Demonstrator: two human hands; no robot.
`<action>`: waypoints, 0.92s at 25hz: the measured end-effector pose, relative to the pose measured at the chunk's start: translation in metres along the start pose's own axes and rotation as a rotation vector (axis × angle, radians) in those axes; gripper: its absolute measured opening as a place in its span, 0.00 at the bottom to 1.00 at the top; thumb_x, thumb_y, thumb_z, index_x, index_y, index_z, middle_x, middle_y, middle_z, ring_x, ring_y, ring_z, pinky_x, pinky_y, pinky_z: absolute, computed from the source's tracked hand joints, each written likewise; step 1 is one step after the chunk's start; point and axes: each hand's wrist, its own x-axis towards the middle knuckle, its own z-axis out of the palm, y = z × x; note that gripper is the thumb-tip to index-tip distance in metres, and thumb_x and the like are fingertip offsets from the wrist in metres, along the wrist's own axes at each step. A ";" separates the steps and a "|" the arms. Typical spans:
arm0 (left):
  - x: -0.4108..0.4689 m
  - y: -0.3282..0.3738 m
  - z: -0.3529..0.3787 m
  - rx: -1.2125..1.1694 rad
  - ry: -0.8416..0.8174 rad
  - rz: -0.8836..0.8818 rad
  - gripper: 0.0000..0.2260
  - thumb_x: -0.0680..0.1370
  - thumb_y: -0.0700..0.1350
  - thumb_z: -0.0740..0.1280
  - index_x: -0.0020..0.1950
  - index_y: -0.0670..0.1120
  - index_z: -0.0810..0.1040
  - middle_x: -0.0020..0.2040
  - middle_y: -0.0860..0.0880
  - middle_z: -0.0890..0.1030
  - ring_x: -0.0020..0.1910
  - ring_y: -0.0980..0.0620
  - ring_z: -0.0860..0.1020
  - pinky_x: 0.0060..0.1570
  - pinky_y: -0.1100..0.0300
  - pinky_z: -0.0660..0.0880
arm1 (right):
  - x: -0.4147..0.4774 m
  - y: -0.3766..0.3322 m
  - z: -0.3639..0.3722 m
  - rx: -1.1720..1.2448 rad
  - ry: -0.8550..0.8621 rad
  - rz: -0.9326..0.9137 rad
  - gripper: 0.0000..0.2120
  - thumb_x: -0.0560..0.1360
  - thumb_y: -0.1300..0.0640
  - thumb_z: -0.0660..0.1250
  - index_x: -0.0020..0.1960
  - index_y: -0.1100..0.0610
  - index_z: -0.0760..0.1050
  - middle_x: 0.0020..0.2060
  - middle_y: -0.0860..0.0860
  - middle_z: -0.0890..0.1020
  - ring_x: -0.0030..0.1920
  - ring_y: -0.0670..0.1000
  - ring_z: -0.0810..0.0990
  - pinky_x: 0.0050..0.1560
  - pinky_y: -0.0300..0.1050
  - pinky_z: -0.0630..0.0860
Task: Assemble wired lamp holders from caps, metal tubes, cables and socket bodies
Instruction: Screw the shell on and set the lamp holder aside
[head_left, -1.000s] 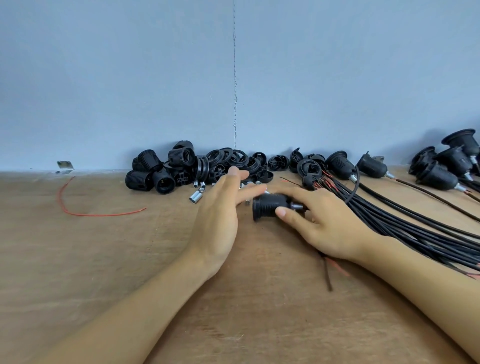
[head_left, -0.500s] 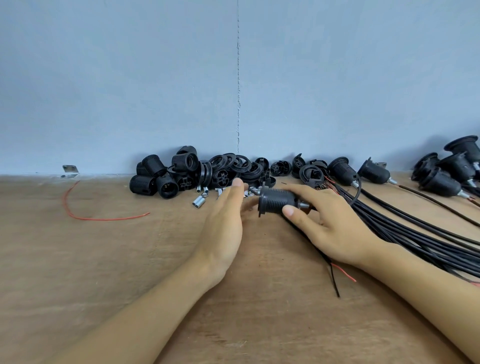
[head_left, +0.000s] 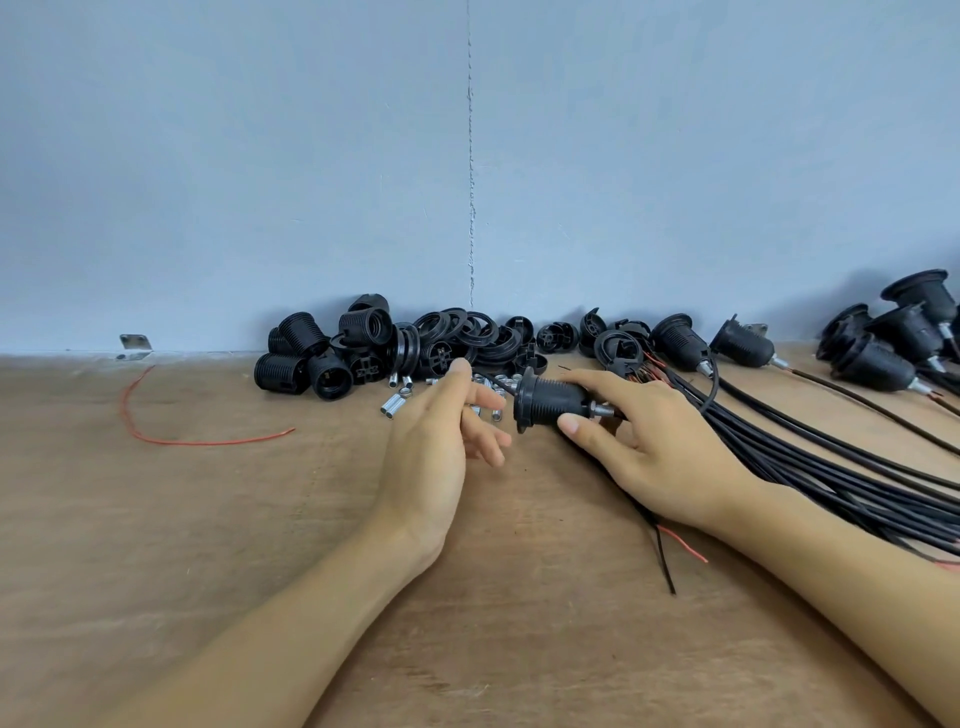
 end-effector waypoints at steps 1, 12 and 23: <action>0.000 -0.001 0.000 0.011 -0.012 -0.001 0.22 0.86 0.55 0.56 0.44 0.43 0.82 0.24 0.45 0.76 0.37 0.48 0.84 0.43 0.57 0.72 | -0.001 -0.001 -0.001 -0.034 0.004 0.012 0.18 0.80 0.43 0.64 0.68 0.44 0.73 0.42 0.37 0.80 0.37 0.40 0.75 0.41 0.41 0.68; -0.001 -0.001 0.004 0.047 -0.080 -0.052 0.22 0.85 0.60 0.54 0.46 0.48 0.81 0.29 0.44 0.81 0.38 0.43 0.83 0.40 0.55 0.74 | 0.006 -0.025 -0.013 -0.516 0.308 -0.386 0.14 0.81 0.53 0.68 0.64 0.56 0.80 0.59 0.50 0.83 0.46 0.56 0.83 0.42 0.50 0.74; -0.001 -0.001 0.004 0.123 -0.161 -0.016 0.28 0.85 0.60 0.51 0.39 0.52 0.84 0.33 0.42 0.84 0.36 0.49 0.83 0.42 0.56 0.73 | 0.049 0.024 -0.040 -0.599 0.302 0.437 0.18 0.83 0.50 0.59 0.68 0.59 0.67 0.56 0.57 0.80 0.54 0.63 0.78 0.46 0.54 0.66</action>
